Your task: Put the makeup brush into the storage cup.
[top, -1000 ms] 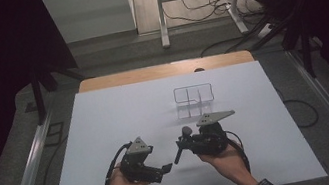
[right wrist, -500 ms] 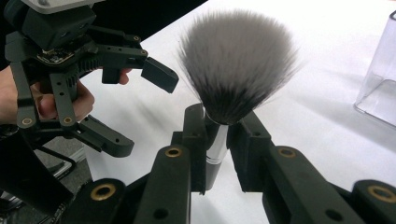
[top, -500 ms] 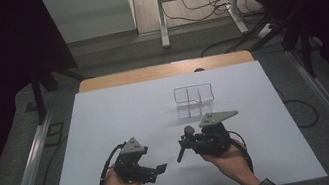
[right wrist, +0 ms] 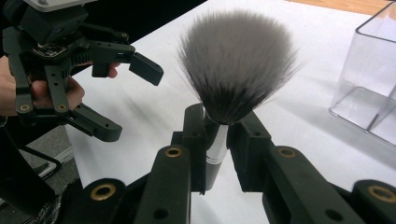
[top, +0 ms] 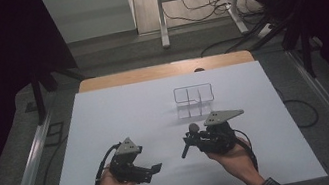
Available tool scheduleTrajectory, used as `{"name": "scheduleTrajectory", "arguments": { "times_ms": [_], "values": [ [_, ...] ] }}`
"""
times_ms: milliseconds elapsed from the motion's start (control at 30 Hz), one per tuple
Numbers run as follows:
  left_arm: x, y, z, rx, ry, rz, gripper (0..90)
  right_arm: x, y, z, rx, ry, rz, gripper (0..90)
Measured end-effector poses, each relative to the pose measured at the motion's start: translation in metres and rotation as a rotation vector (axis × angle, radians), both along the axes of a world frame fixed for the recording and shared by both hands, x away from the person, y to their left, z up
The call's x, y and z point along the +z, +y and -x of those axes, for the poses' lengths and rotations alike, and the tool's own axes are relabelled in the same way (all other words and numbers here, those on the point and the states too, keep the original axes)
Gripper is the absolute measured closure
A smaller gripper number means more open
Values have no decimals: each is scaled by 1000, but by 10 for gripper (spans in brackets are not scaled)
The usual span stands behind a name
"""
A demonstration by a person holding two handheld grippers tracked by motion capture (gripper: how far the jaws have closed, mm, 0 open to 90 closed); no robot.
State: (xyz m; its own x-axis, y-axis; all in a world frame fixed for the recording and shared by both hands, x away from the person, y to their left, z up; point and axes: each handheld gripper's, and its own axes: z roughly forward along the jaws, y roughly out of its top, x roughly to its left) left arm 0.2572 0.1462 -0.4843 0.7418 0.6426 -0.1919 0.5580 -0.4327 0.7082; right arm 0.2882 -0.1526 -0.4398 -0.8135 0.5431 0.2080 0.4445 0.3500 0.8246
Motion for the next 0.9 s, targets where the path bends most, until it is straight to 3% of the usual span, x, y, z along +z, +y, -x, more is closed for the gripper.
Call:
{"name": "scheduleTrajectory", "arguments": {
  "times_ms": [400, 900],
  "values": [
    [-3, 3, 0, 10, -23, -34, 43, 1, -7, 0, -8, -30, 36, 764],
    [-2, 14, -1, 31, -26, -28, 41, 4, -19, -3, -29, -56, 59, 764]
  ]
}}
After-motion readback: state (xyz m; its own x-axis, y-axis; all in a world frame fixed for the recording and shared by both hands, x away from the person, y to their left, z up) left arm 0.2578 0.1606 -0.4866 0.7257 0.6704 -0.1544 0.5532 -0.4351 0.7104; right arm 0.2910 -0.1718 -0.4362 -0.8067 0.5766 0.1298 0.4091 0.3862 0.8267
